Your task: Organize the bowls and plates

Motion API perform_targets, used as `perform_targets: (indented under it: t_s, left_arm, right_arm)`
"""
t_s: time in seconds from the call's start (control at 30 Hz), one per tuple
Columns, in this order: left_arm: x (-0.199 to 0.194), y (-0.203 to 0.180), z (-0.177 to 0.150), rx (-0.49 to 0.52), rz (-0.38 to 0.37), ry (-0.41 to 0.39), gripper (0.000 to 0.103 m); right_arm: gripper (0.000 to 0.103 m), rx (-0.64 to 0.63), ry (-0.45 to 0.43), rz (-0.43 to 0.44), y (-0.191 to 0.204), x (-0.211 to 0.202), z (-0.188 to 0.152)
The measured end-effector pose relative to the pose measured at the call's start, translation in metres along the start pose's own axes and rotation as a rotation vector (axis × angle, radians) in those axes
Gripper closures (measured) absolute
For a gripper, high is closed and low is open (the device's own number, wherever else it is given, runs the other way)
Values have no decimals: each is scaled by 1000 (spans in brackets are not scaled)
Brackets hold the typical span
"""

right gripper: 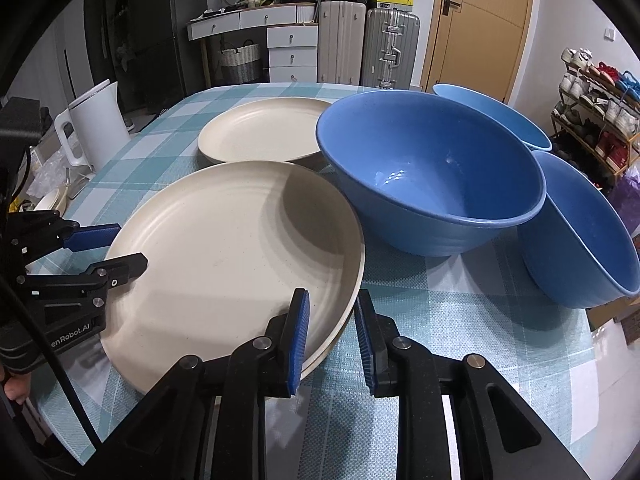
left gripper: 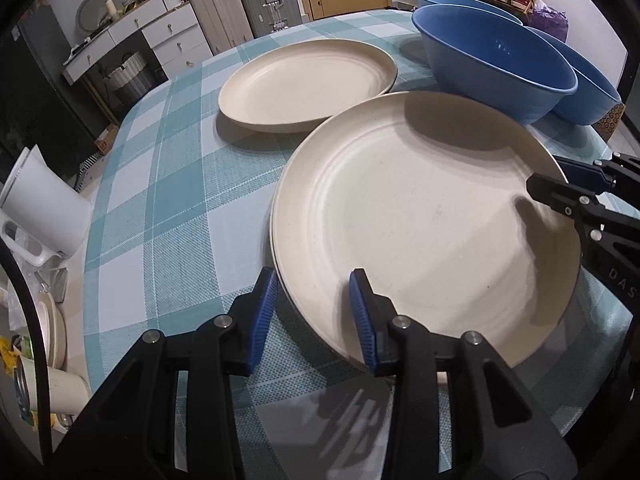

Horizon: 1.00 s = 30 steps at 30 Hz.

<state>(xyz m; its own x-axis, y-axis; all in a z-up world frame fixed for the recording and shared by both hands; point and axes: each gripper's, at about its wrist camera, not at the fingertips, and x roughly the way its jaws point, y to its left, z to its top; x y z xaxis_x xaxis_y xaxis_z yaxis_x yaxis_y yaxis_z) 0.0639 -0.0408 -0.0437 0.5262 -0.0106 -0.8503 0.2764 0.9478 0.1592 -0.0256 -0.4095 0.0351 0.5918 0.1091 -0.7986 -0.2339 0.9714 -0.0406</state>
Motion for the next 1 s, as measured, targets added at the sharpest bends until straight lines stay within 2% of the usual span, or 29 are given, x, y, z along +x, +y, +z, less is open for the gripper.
perform_targets:
  t_s: [0.13, 0.2, 0.27, 0.3, 0.33, 0.37, 0.47, 0.53, 0.6, 0.67, 0.73, 0.8, 0.9, 1.0]
  left_arm:
    - [1, 7, 0, -22, -56, -8, 61]
    - [2, 11, 0, -42, -100, -15, 55]
    - [3, 17, 0, -75, -146, -22, 53]
    - [4, 20, 0, -89, -160, -26, 51]
    - [3, 23, 1, -102, -170, -34, 49]
    - [1, 25, 1, -111, -176, -45, 43]
    - [-8, 31, 4, -134, -177, -90, 23]
    - [-15, 34, 6, -148, -175, -122, 21]
    - [-23, 37, 8, -166, -178, -150, 21]
    - [-30, 43, 9, -193, -174, -175, 20]
    - [-38, 48, 10, -219, -170, -198, 17]
    - [-48, 53, 10, -245, -148, -227, 0]
    - [-63, 58, 11, -264, -136, -270, 1]
    - [-72, 64, 13, -298, -135, -274, 1]
  right_arm:
    - [80, -11, 4, -9, 0, 3, -2]
    - [75, -11, 4, 4, 0, 4, -2]
    - [71, -14, 5, 16, 0, 4, -2]
    - [66, -17, 5, 18, 0, 4, -2]
    - [57, -17, 4, 20, 1, 4, -3]
    - [52, -14, 0, 24, 0, 3, -3]
    - [41, -3, -21, 42, -2, -3, -3]
    - [27, 1, -40, 55, -3, -9, -2]
    - [19, 6, -65, 70, -5, -17, 0]
    - [18, 9, -89, 76, -6, -24, 2]
    - [14, 13, -117, 88, -9, -34, 4]
    - [10, 18, -158, 115, -11, -44, 6]
    - [6, 29, -218, 160, -17, -63, 12]
    - [3, 26, -269, 191, -21, -83, 21]
